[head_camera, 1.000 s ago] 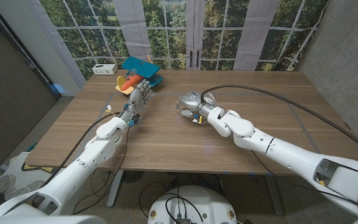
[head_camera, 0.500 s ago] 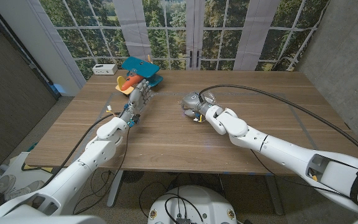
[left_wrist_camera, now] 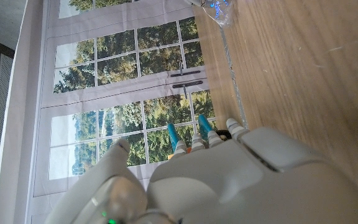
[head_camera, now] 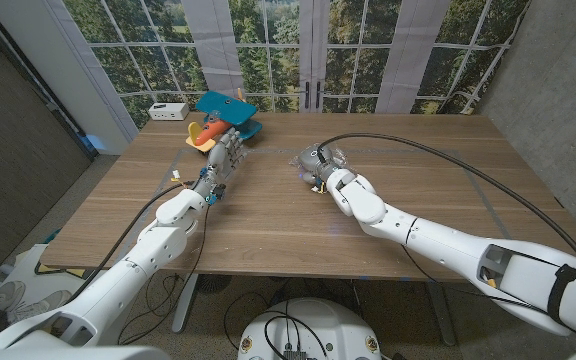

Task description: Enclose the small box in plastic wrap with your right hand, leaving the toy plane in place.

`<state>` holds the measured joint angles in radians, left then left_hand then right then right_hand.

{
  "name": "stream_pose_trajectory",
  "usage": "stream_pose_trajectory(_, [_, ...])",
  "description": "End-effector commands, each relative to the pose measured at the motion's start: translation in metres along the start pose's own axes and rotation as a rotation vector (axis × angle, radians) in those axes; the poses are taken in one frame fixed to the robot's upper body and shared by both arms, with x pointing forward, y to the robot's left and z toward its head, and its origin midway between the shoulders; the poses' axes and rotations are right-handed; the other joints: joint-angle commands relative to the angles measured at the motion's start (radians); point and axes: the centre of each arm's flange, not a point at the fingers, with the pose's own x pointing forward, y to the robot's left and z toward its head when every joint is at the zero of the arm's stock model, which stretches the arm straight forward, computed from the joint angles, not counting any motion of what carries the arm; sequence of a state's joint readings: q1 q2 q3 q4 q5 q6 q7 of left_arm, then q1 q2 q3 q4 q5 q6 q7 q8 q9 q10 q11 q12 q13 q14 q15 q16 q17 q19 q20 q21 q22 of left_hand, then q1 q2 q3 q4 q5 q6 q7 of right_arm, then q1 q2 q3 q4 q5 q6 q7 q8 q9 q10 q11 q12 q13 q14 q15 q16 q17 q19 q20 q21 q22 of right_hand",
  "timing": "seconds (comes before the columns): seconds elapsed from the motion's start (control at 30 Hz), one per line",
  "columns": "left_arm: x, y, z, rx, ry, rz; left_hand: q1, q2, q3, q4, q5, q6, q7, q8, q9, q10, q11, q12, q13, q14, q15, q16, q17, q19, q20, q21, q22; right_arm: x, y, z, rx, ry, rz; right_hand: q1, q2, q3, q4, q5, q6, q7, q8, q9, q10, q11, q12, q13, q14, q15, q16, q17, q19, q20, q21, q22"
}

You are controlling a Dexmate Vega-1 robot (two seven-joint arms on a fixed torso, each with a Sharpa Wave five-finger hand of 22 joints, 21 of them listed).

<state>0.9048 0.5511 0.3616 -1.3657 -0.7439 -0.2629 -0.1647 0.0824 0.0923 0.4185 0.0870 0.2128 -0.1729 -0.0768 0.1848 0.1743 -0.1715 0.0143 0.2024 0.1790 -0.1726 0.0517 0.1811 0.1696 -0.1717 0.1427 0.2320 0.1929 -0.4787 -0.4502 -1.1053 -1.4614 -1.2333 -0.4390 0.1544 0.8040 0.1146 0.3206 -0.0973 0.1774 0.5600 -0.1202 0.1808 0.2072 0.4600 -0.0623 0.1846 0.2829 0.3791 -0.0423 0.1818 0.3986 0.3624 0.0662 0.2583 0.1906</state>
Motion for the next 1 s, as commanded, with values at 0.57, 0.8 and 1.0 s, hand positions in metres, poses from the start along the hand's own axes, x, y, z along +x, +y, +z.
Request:
stream_pose_trajectory(0.57, [-0.008,0.009,-0.004,-0.006,0.007,0.023,0.011,0.010,0.005,-0.006,0.000,-0.112,-0.005,-0.003,0.002,-0.163,0.003,-0.008,0.005,-0.154,0.000,-0.002,0.003,-0.026,0.003,-0.004,0.003,0.037,-0.008,0.015,0.022,0.054,0.012,-0.199,0.004,-0.095,0.108,0.019,0.066,-0.006,0.044,0.006,0.003,0.002,0.020,-0.006,-0.004,-0.102,0.032,-0.009,-0.012,-0.010,-0.008,0.006])
stream_pose_trajectory(0.8, [-0.008,0.010,-0.004,-0.007,0.007,0.017,0.012,0.012,0.006,-0.007,-0.001,-0.113,-0.005,-0.003,0.002,-0.166,0.002,-0.008,0.005,-0.154,0.000,-0.002,0.003,-0.026,0.002,-0.004,0.003,0.043,-0.010,0.018,0.019,0.089,-0.039,-0.161,0.000,-0.086,0.073,0.034,0.135,0.001,0.063,0.003,0.067,-0.006,0.041,-0.012,0.046,-0.110,0.044,-0.035,0.005,-0.013,-0.002,0.006])
stream_pose_trajectory(1.0, [-0.008,0.013,-0.003,-0.005,0.006,0.018,0.014,0.013,0.007,-0.008,-0.001,-0.114,-0.005,-0.003,0.002,-0.167,0.003,-0.008,0.005,-0.154,0.001,-0.002,0.003,-0.026,0.003,-0.004,0.003,0.045,-0.008,0.016,-0.005,0.103,-0.050,-0.076,0.013,-0.063,0.010,0.046,0.201,0.000,0.081,0.000,0.109,-0.018,0.049,-0.017,0.086,-0.122,0.067,-0.040,0.028,-0.019,0.006,0.006])
